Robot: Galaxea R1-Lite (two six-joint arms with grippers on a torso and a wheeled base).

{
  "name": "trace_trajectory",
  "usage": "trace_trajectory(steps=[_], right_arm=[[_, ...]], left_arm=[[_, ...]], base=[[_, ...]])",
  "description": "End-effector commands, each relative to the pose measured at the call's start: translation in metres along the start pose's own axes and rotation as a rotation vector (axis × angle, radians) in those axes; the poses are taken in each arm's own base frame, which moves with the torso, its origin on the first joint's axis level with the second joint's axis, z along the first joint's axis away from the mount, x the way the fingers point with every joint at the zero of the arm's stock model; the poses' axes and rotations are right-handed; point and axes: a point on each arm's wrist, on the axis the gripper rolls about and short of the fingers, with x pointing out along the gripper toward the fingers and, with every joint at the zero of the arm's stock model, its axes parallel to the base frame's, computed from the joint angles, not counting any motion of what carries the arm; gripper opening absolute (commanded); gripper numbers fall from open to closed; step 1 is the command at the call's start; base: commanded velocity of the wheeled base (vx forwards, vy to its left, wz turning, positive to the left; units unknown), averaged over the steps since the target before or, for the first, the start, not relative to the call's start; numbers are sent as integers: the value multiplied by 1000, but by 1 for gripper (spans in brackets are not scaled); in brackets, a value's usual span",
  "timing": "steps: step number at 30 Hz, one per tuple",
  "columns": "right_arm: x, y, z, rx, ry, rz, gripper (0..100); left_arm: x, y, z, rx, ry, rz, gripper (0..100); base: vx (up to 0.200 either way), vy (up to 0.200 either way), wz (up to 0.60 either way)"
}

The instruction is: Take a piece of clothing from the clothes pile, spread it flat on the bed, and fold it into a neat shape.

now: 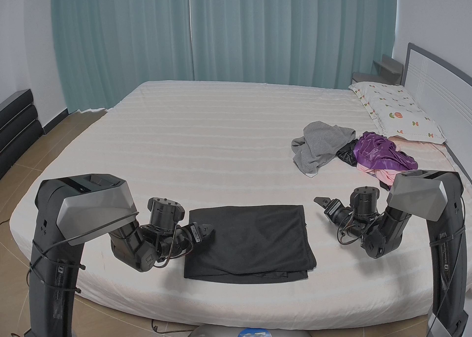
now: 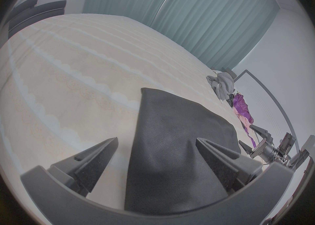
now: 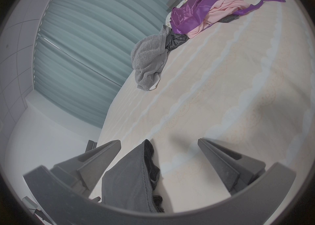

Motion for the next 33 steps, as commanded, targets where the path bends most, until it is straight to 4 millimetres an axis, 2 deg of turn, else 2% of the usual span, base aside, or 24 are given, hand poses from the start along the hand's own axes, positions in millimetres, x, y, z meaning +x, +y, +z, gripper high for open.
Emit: trace_trajectory(steps=[1, 3, 4, 33], right_arm=[[0, 0, 0, -3, 1, 0, 100], [0, 0, 0, -3, 1, 0, 100], [0, 0, 0, -3, 1, 0, 100], [0, -1, 0, -2, 2, -1, 100]], left_arm=[[2, -2, -3, 4, 6, -3, 100], [2, -3, -2, 5, 5, -6, 100], [2, -3, -3, 5, 6, -5, 0], [3, -3, 4, -6, -28, -17, 0]], base=[[0, 0, 0], [0, 0, 0], [0, 0, 0], [0, 0, 0]])
